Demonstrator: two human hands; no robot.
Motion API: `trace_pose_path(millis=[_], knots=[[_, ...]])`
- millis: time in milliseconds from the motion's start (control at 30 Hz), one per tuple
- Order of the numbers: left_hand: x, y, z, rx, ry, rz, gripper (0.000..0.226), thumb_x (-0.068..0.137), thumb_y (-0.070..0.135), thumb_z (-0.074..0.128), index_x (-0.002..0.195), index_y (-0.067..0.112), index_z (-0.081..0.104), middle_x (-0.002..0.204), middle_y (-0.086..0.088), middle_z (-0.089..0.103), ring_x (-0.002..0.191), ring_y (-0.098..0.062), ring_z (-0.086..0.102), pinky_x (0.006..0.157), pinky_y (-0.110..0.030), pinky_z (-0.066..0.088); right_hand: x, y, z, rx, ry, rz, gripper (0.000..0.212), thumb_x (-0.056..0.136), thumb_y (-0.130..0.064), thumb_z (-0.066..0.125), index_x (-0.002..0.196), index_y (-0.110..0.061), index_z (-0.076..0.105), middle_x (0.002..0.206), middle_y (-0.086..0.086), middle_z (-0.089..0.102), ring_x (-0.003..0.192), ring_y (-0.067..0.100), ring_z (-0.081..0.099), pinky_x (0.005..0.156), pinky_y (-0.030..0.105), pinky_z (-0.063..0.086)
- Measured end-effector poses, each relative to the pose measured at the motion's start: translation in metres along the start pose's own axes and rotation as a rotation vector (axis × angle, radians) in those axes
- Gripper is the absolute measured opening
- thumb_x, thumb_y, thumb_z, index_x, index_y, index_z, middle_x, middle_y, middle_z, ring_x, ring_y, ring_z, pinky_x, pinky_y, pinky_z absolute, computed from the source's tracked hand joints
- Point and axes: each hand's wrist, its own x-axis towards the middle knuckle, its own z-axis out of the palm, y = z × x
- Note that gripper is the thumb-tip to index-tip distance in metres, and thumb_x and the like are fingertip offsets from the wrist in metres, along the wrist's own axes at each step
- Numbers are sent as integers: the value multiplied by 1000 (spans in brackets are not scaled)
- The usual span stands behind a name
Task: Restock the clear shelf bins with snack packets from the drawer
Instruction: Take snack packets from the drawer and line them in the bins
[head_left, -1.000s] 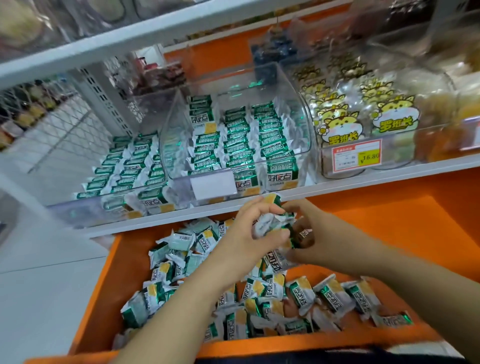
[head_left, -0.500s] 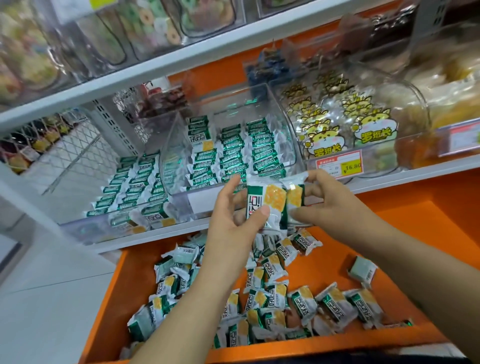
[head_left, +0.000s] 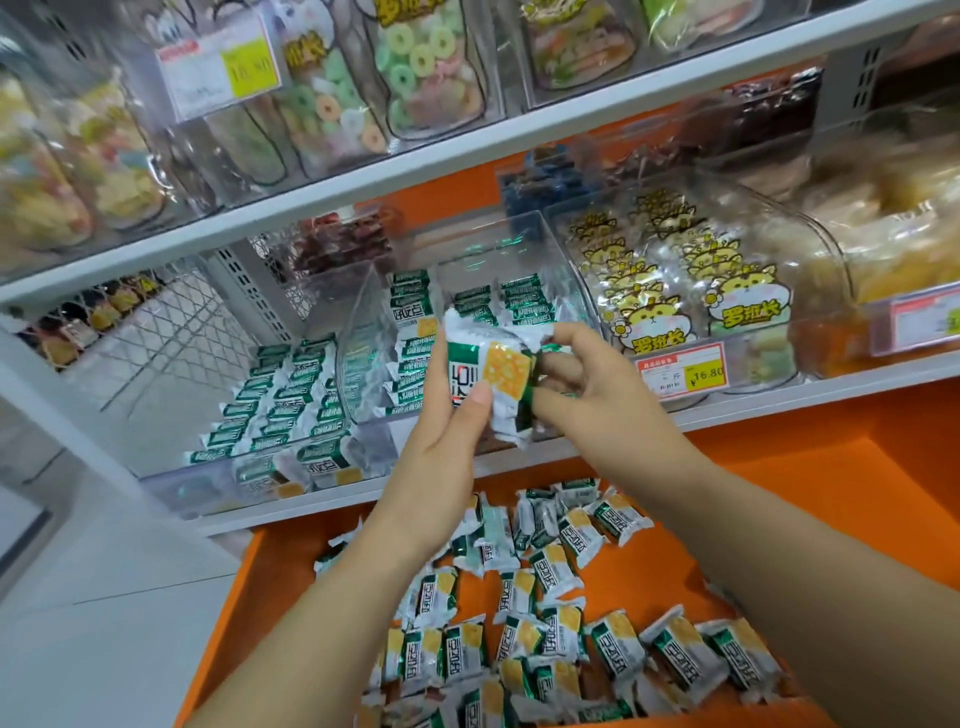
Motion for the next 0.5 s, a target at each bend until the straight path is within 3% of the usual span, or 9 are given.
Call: trace_pose_path(millis=[100, 200, 233, 300, 400, 500], knots=[[15, -2, -26, 24, -25, 23, 58, 85, 63, 49, 132, 70, 14, 149, 25, 29, 135, -5, 37, 114, -38, 27, 10, -8, 13, -8, -40, 29, 28, 91, -3, 56, 117, -12, 49, 71, -13, 62, 52, -4, 52, 47, 9, 37], [36, -6, -58, 90, -36, 4, 75, 77, 53, 62, 144, 44, 28, 135, 8, 54, 113, -10, 59, 102, -38, 42, 29, -15, 21, -141, -80, 17, 20, 93, -9, 57, 113, -13, 57, 90, -5, 67, 68, 20, 61, 59, 20, 41], [43, -7, -68, 133, -47, 8, 77, 76, 52, 66, 144, 41, 31, 133, 7, 56, 110, -9, 61, 100, -38, 45, 39, -17, 20, -259, -69, -17, 21, 93, -14, 58, 114, -15, 60, 101, -4, 67, 75, 25, 60, 66, 24, 43], [56, -6, -84, 261, -55, 21, 76, 78, 52, 66, 144, 40, 30, 139, 8, 51, 116, -8, 57, 101, -39, 45, 62, -22, 13, -596, 6, -96, 29, 94, -24, 58, 122, -18, 60, 117, -4, 63, 93, 17, 59, 82, 26, 47], [81, -4, -97, 575, -53, 52, 73, 88, 46, 61, 149, 34, 24, 147, 5, 40, 125, -14, 49, 103, -34, 41, 88, -22, -4, -1207, 175, -193, 35, 93, -34, 53, 125, -21, 59, 123, 4, 62, 116, 25, 50, 95, 37, 43], [111, -4, -97, 1078, -68, 100, 69, 95, 42, 52, 151, 26, 16, 147, -4, 36, 129, -24, 42, 101, -36, 36, 104, -10, -12, -1477, 162, -34, 41, 90, -32, 53, 128, -18, 55, 132, 8, 53, 125, 30, 40, 100, 42, 36]])
